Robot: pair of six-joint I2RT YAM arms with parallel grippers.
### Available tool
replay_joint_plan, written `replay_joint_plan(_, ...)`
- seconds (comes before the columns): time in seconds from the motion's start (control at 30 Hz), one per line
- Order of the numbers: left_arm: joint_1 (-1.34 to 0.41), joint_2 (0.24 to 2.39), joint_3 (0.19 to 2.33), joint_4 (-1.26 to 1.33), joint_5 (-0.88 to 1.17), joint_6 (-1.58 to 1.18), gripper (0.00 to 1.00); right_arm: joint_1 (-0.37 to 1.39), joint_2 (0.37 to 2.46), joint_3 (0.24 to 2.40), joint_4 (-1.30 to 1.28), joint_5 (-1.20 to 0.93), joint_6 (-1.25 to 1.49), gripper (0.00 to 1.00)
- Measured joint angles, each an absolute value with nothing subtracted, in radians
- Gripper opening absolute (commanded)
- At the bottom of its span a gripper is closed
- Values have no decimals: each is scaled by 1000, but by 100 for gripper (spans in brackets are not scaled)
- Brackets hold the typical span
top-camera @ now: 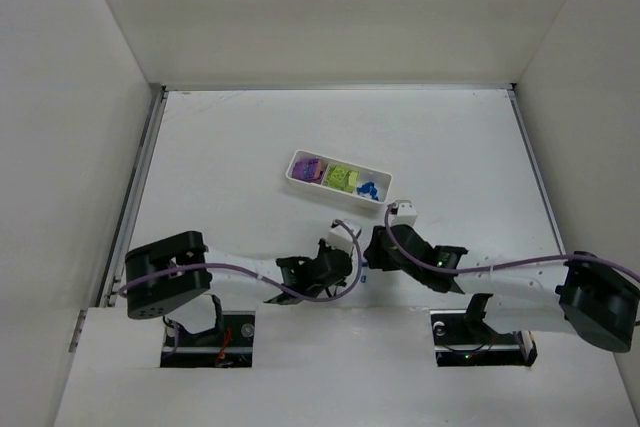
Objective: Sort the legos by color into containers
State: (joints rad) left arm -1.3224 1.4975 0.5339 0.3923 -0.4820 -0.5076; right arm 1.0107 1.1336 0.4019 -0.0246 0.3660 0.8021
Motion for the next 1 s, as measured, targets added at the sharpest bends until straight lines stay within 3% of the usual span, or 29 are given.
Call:
replay_joint_plan(0.6, -1079, 1164, 447, 360, -478, -552, 7, 1093, 1285, 516, -107, 367, 800, 41)
replay_joint_plan(0.77, -1008, 1135, 448, 357, -448, -552, 7, 1095, 1296, 543, -160, 371, 801, 39)
replay_joint_plan(1.0, -929, 1190, 511, 382, -374, -551, 7, 1095, 1336, 571, -201, 374, 801, 28)
